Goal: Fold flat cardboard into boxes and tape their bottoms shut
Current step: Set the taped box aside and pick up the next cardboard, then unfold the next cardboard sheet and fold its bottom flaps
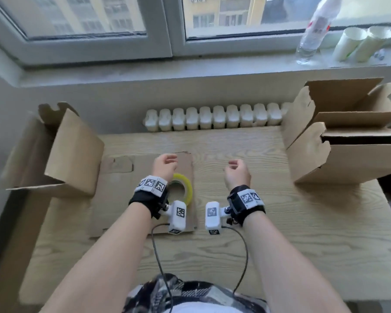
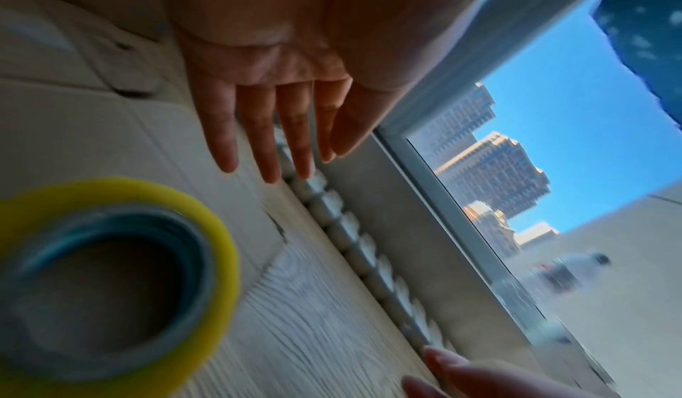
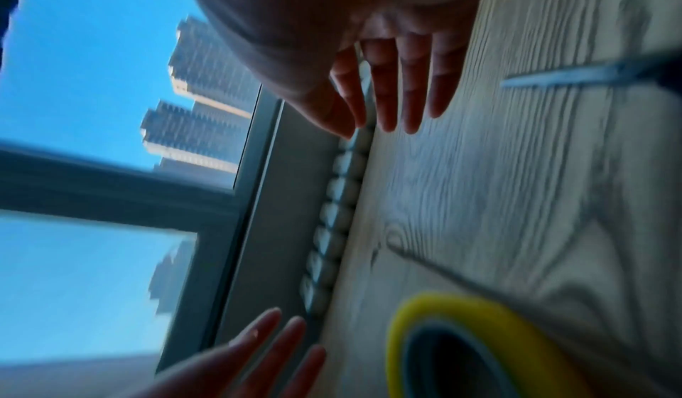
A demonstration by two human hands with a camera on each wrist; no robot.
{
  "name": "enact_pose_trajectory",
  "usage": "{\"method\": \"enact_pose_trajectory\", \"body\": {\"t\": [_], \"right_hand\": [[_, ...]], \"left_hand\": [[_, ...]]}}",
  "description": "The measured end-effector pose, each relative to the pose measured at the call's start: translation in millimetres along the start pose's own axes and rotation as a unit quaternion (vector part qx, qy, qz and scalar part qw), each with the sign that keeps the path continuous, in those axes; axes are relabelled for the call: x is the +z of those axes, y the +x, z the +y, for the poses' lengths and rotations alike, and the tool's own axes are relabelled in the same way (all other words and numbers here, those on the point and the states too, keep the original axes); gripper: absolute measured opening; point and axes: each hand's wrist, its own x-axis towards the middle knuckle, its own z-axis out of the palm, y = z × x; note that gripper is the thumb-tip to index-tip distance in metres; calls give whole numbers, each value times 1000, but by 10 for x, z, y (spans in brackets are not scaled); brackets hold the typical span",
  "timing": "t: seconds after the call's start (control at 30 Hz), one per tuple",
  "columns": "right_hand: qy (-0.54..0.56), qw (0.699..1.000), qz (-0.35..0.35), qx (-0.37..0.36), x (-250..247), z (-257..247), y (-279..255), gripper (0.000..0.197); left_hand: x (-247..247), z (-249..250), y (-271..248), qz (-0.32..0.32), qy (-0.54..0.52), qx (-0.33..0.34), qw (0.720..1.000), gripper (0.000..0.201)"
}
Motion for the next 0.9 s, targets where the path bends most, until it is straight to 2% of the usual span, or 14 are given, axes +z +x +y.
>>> {"method": "enact_pose_trajectory", "body": {"t": [0.1, 0.2, 0.3, 0.43, 0.63, 0.77, 0.9], "right_hand": [[-96, 987, -124, -27, 559, 11, -243, 36], [-202, 961, -184, -28, 1006, 112, -445, 50], [-269, 952, -145, -20, 1231, 183, -567, 47], [-285, 954, -87, -18, 1362, 266, -545, 47], [-325, 941, -94, 18, 1453, 359, -485, 43], [-288, 954, -64, 48, 1433, 341, -428, 39], [-133, 979, 24, 153, 1271, 291, -250, 44]], "left_hand": [[-451, -387, 47, 49, 0, -52, 997, 32], [-798, -840, 61, 83, 29, -119, 989, 37], [-1062, -1214, 54, 107, 58, -181, 976, 47], [-1337, -1551, 70, 109, 114, -256, 954, 72], [-1508, -1821, 145, 100, 172, -329, 923, 99], [-1495, -1863, 187, 124, 180, -343, 914, 112], [-1446, -1808, 220, 141, 196, -326, 914, 106]]}}
